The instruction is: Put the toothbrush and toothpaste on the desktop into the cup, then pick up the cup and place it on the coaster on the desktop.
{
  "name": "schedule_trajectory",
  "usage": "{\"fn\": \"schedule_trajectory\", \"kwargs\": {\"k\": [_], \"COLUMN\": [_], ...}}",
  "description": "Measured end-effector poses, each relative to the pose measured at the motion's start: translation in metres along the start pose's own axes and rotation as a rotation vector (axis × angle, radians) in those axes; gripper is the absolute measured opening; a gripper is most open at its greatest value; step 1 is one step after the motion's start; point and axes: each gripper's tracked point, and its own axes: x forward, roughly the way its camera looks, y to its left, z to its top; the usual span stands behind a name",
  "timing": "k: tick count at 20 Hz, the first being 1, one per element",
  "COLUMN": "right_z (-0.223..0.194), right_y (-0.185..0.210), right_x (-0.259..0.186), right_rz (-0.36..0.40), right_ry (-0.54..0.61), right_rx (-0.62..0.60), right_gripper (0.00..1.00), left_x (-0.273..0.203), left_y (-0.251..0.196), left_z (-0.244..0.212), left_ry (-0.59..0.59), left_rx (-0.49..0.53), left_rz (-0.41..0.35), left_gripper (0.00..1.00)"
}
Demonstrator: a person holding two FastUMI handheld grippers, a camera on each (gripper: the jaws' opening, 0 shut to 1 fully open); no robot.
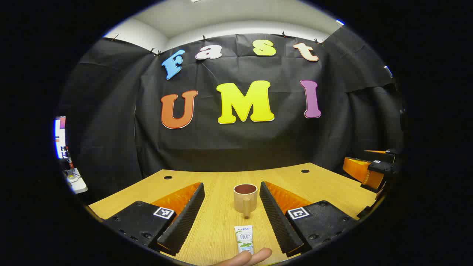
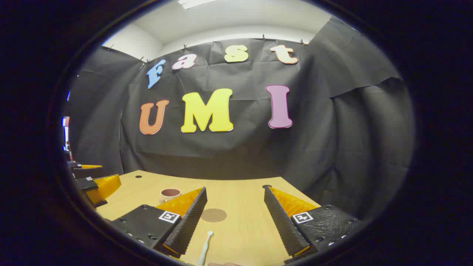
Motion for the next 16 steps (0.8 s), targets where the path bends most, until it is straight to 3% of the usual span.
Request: {"fn": "schedule_trajectory", "kwargs": {"k": [7, 8, 9, 16], "right_z": [-0.015, -0.016, -0.016, -0.017], "right_y": [0.012, 0.011, 0.012, 0.01], "right_x": [0.003, 0.003, 0.004, 0.006], "right_rz": [0.02, 0.017, 0.015, 0.012], "right_ry": [0.032, 0.035, 0.036, 0.044], "right_rx": [-0.05, -0.058, -0.062, -0.056], "right_gripper": [0.94, 0.94, 0.95, 0.96], "left_x": [0.004, 0.005, 0.006, 0.006], "left_y": [-0.001, -0.001, -0.001, 0.001], "left_z": [-0.009, -0.01, -0.011, -0.016], "left_ry": [0.029, 0.034, 0.037, 0.054], "left_rx": [0.012, 0.012, 0.012, 0.009], "left_rz": [0.004, 0.004, 0.006, 0.022], "left_gripper": [0.95, 0.84, 0.95, 0.95]}}
